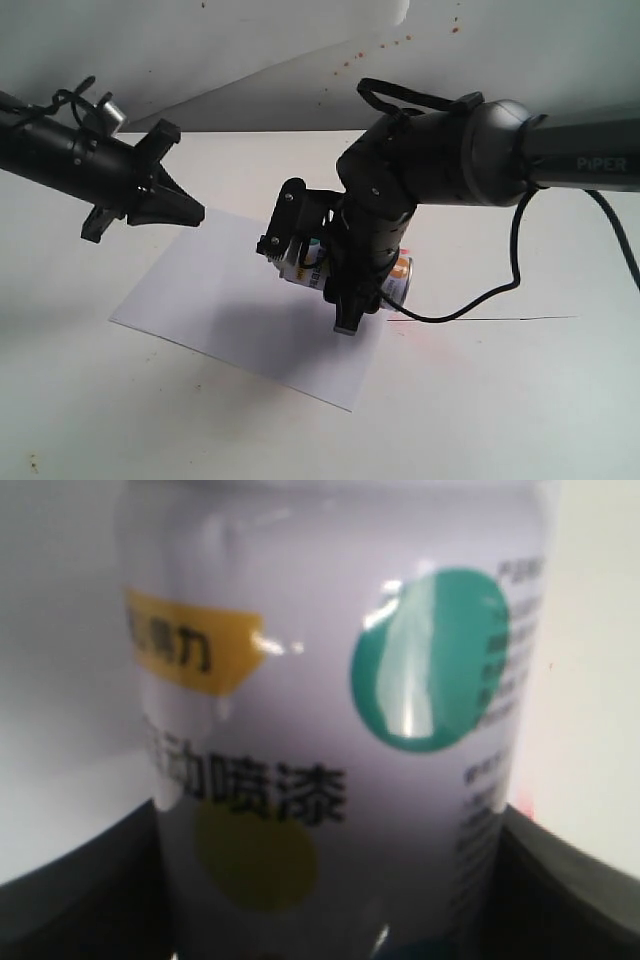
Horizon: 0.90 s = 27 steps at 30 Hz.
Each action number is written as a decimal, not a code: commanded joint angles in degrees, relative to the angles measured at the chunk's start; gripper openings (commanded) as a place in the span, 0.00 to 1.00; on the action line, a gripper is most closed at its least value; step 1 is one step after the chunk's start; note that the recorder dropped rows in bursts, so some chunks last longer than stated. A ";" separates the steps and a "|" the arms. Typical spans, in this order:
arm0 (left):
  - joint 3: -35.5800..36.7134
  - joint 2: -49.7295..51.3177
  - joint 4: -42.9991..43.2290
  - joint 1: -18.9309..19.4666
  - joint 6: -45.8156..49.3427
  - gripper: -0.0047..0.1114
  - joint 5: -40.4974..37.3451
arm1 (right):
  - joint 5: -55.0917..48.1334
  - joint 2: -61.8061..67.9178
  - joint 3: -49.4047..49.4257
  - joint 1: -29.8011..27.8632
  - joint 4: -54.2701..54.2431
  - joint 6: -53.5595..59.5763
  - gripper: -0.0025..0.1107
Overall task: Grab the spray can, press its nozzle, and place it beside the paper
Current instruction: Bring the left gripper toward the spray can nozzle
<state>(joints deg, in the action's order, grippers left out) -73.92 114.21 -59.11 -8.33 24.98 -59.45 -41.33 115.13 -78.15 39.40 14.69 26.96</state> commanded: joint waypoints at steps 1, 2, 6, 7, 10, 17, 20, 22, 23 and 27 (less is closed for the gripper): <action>-0.43 3.45 -3.41 0.07 5.70 0.04 -4.02 | 1.27 -0.87 -0.60 -0.24 0.67 0.08 0.02; -0.43 4.17 -4.24 0.07 6.56 0.04 -4.92 | 1.27 -0.87 -0.60 -0.24 0.67 0.08 0.02; -0.43 6.09 -8.33 0.07 10.12 0.04 -7.52 | 1.27 -0.87 -0.60 -0.24 0.67 0.08 0.02; -0.43 6.36 -8.97 0.07 11.26 0.04 -8.06 | 1.27 -0.87 -0.60 -0.24 0.67 0.08 0.02; -0.43 7.03 -9.53 0.07 12.62 0.04 -8.57 | 1.27 -0.87 -0.60 -0.24 0.67 0.08 0.02; -0.43 7.39 -9.43 0.07 13.11 0.04 -9.44 | 1.27 -0.87 -0.60 -0.24 0.67 0.08 0.02; -0.43 7.39 -9.81 0.07 13.24 0.04 -9.44 | 1.16 -0.87 -0.60 -0.24 0.67 0.08 0.02; -0.43 7.39 -10.67 0.07 13.75 0.04 -9.56 | 1.05 -0.87 -0.60 -0.24 0.67 0.08 0.02; -0.43 7.39 -11.45 0.07 14.30 0.04 -9.94 | 1.05 -0.87 -0.60 -0.09 0.67 0.08 0.02; -0.43 7.39 -12.27 -0.95 14.30 0.04 -10.39 | 1.05 -0.87 -0.60 -0.09 0.67 0.08 0.02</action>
<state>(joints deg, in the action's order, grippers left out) -73.92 121.68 -70.08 -8.45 38.50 -68.92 -41.33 115.13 -78.15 39.40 15.01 26.96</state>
